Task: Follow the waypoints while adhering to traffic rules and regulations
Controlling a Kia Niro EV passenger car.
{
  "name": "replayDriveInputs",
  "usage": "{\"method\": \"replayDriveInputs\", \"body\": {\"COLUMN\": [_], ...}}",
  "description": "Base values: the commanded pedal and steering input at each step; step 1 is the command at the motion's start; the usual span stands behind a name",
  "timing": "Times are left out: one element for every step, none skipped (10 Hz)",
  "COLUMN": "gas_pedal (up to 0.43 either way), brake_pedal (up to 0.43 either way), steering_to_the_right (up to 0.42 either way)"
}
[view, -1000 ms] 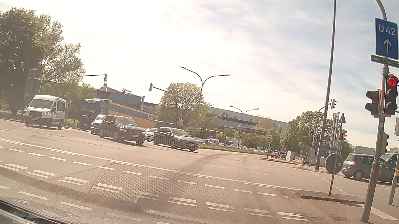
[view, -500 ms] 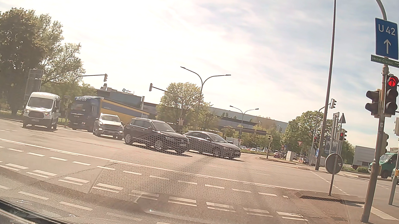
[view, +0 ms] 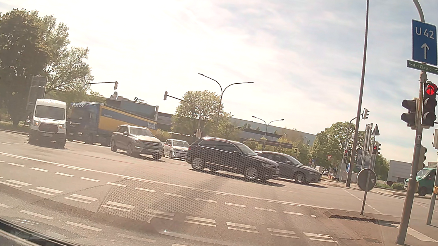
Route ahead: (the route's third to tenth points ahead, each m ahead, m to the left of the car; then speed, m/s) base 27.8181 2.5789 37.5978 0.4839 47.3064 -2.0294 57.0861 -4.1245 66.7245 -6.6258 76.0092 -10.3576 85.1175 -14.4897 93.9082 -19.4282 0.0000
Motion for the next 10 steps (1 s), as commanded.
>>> {"method": "replayDriveInputs", "body": {"gas_pedal": [0.000, 0.000, 0.000, 0.000, 0.000, 0.000, 0.000, 0.000, 0.000, 0.000], "brake_pedal": [0.256, 0.256, 0.256, 0.256, 0.256, 0.250, 0.256, 0.256, 0.256, 0.256], "steering_to_the_right": [0.014, 0.014, 0.014, 0.014, 0.014, 0.014, 0.014, 0.014, 0.014, 0.014]}}
